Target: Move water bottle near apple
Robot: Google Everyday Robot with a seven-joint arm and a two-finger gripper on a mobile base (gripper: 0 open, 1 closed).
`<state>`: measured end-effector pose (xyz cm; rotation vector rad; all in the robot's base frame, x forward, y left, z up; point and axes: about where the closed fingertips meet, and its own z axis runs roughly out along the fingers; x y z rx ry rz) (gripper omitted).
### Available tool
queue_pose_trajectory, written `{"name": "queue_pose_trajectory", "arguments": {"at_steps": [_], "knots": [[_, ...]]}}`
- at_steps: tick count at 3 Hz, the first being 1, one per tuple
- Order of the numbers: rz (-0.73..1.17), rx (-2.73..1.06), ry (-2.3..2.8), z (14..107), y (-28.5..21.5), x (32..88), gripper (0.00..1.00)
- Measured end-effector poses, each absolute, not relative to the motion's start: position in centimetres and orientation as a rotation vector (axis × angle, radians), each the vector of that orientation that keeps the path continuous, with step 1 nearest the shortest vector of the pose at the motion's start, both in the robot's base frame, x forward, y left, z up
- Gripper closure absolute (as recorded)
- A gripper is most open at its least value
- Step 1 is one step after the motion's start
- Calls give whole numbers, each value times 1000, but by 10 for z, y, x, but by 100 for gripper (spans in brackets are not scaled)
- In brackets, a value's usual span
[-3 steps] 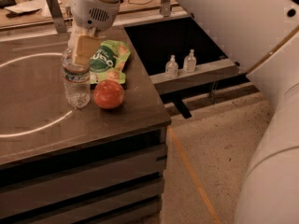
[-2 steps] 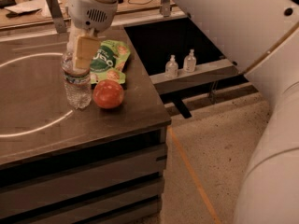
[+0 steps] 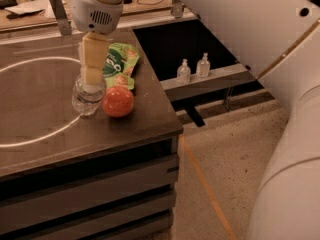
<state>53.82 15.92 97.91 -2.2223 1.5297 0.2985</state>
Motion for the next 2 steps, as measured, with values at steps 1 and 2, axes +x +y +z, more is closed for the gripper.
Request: {"name": "queue_pose_trajectory", "arguments": {"at_steps": [1,2], "knots": [[323,-2217,1545,976,161,540,0],[379,-2194,1579,969,163,543,0]]}}
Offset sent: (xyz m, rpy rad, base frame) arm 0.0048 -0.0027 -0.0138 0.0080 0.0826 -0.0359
